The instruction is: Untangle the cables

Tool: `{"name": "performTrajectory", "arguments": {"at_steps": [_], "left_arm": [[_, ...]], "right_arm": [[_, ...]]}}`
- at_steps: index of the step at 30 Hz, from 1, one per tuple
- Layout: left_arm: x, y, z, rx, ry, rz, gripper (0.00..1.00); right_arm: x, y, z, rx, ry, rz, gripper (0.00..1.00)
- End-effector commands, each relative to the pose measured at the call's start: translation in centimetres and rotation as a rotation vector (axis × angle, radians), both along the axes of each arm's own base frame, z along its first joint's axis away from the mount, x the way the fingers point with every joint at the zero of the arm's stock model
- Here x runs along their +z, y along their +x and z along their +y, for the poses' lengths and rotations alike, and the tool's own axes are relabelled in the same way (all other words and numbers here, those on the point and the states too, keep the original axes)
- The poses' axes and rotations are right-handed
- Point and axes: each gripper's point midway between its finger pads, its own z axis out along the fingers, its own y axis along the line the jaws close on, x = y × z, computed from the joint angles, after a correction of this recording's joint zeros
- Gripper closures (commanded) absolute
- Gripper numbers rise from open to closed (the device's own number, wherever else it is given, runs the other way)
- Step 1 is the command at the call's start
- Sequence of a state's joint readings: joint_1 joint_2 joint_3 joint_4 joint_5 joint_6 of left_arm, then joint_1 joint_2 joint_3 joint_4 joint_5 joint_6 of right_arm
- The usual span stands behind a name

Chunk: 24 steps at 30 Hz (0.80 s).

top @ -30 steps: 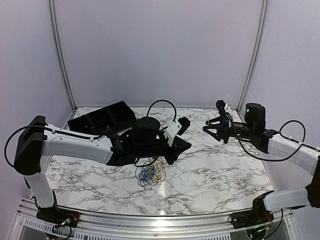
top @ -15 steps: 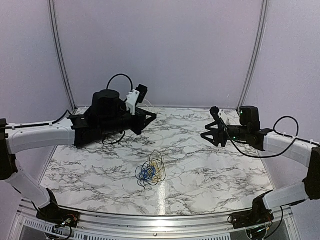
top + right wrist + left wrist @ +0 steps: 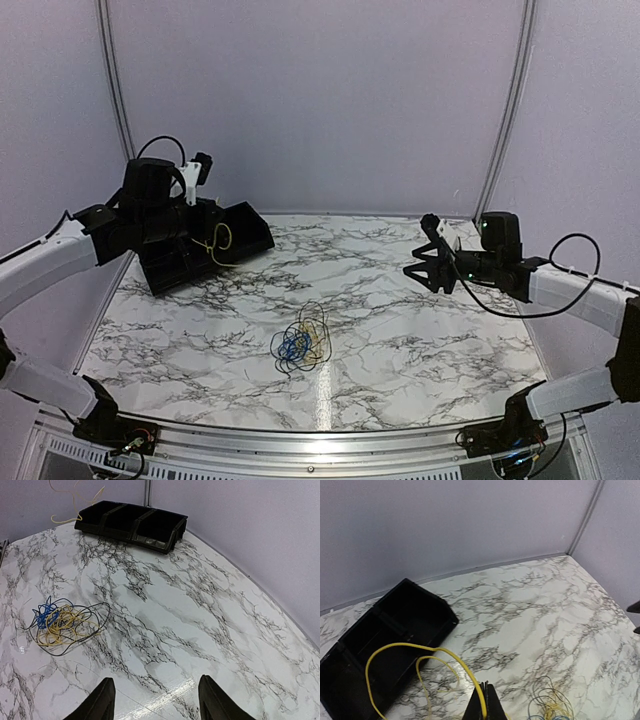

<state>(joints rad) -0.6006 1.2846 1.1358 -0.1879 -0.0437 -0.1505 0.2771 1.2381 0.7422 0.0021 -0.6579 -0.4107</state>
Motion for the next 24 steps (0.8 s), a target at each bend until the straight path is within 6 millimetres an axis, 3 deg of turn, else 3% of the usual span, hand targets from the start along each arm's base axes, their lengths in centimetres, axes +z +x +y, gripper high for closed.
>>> {"name": "performTrajectory", "arguments": {"at_steps": [1,5,10,24], "left_arm": [[-0.7,1.5,6.2,0.221,0.084,0.032,1.0],[-2.5,3.8,10.6,0.348,0.159,0.087,1.0],[-4.1,6.4,14.2,0.46,0.198,0.125,1.0],[-9.3,12.2,18.6,0.581,0.342,0.219,1.0]], "right_arm": [[1.6,0.2,-0.5,-0.015,-0.008,-0.047,0.43],[1.7,0.1,-0.5,-0.013,-0.01,-0.052,0.43],[1.8,0.0,-0.6,-0.012,-0.021,-0.066,0.43],[2.2,-0.2,-0.9,-0.014,-0.032,-0.09,0.43]]}}
